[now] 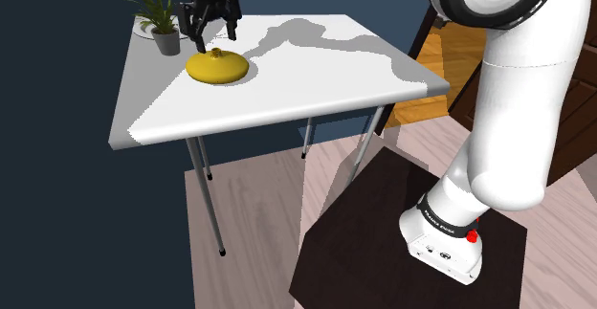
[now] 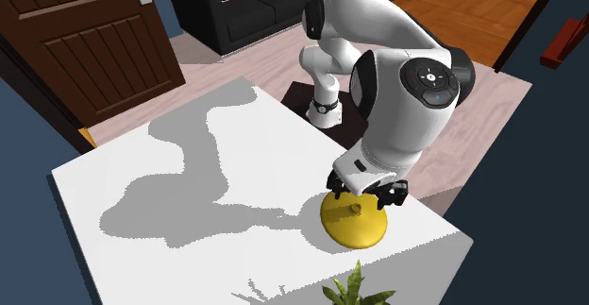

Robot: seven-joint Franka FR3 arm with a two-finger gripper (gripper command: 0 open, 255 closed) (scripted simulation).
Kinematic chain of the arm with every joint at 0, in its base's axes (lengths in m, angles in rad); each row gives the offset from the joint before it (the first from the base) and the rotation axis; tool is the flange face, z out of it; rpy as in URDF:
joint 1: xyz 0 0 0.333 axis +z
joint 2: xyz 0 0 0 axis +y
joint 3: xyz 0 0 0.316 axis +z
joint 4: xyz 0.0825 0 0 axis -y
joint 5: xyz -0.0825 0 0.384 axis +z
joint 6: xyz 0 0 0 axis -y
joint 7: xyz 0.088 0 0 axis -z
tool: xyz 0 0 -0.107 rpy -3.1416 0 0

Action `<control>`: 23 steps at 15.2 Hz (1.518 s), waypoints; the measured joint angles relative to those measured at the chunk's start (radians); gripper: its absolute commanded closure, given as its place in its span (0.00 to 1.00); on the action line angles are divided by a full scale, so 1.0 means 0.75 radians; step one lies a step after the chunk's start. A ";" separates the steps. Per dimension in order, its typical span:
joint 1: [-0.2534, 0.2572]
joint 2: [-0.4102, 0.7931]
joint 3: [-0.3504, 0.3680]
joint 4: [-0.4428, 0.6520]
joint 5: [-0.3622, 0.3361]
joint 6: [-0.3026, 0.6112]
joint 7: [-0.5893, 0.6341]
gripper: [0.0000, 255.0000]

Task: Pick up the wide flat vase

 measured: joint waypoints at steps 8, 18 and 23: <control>-0.004 -0.005 0.000 -0.033 0.001 0.030 0.000 1.00; 0.012 0.024 0.001 0.101 -0.006 -0.076 -0.001 1.00; 0.030 0.067 -0.001 0.257 -0.017 -0.189 -0.007 1.00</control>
